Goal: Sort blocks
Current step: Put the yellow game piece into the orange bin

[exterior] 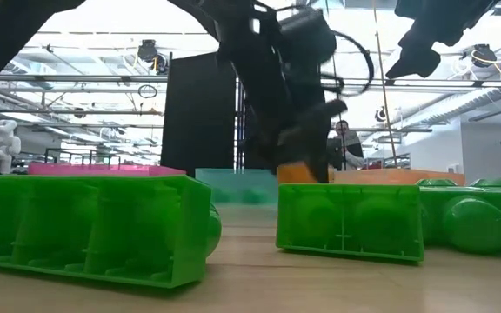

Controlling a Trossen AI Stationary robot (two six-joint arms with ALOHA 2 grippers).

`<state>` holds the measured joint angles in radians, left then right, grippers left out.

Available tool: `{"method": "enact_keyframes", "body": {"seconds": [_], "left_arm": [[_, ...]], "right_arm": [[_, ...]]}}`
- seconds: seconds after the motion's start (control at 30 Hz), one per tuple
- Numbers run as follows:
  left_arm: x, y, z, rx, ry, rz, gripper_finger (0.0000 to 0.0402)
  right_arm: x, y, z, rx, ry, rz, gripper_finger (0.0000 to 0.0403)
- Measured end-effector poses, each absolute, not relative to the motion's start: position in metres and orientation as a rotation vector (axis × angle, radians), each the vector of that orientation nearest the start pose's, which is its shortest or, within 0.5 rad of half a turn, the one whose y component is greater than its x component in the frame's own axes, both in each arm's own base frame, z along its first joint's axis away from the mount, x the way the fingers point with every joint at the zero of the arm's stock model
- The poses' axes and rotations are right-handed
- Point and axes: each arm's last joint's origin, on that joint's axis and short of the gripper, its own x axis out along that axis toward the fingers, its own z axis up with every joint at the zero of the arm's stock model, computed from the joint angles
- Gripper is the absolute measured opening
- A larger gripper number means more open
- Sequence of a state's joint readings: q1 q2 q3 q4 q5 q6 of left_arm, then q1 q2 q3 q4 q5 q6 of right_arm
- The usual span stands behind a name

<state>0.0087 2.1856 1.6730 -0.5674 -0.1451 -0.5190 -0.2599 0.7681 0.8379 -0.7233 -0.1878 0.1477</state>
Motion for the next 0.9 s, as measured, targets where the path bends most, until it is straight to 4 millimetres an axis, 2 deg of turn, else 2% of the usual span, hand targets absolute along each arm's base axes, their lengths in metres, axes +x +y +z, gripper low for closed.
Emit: {"method": "enact_keyframes", "body": {"seconds": [0.13,0.27,0.43,0.57,0.7,0.9], "left_arm": [[0.456,0.016,0.200,-0.390,0.912,0.441,0.0294],[0.449,0.028,0.248,-0.366,0.726,0.469,0.0294],[0.438,0.037,0.317,-0.284,0.405,0.469,0.0294],[0.429,0.037,0.360,-0.219,0.179,0.425,0.0294],[0.424,0.033,0.384,-0.153,0.039,0.381,0.0301],[0.425,0.022,0.392,-0.121,-0.031,0.317,0.0306]], "right_arm": [[0.139,-0.031,0.312,0.263,0.568,-0.111,0.0357],[0.132,-0.030,0.325,0.222,0.438,-0.106,0.0357],[0.124,-0.028,0.350,0.123,0.187,-0.094,0.0357],[0.124,-0.030,0.370,0.005,-0.021,-0.145,0.0357],[0.130,-0.032,0.383,-0.092,-0.149,-0.167,0.0357],[0.146,-0.036,0.393,-0.111,-0.276,-0.150,0.0357]]}}
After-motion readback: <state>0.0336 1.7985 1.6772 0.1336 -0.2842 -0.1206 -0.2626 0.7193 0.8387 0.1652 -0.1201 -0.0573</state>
